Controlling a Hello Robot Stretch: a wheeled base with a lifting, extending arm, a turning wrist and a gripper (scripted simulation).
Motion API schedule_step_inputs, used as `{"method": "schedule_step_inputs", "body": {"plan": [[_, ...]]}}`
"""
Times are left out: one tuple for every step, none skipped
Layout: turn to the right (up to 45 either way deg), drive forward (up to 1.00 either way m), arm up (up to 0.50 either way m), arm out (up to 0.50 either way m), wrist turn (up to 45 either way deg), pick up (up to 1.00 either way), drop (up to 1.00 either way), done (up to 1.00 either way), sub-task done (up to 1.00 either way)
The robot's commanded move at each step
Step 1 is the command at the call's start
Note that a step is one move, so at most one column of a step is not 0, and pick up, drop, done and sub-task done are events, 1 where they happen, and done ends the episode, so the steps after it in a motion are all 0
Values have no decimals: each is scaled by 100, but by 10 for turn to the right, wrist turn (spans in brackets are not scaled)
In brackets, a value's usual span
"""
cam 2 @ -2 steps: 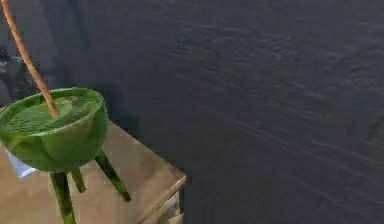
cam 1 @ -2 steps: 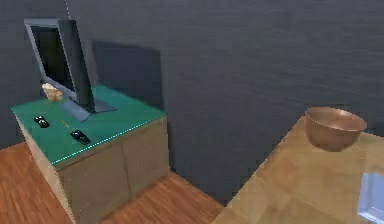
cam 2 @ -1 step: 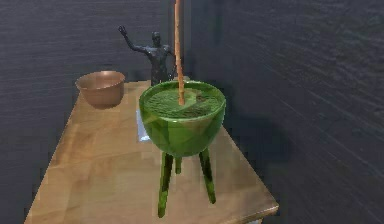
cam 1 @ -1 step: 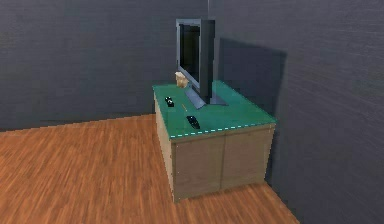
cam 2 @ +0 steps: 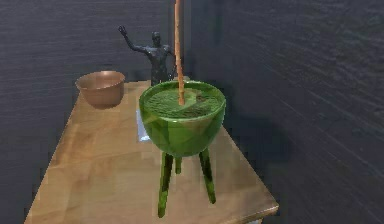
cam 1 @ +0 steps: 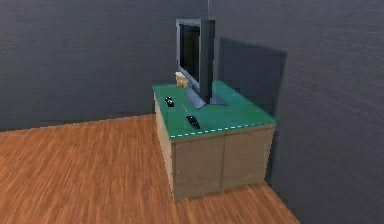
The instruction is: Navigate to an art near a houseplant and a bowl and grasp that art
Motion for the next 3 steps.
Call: {"method": "schedule_step_inputs", "body": {"plan": [[0, 0, 38, 0, 0, 0, 0, 0, 0], [0, 0, 0, 28, 0, 0, 0, 0, 0], [0, 0, 0, 0, 450, 0, 0, 0, 0]]}}
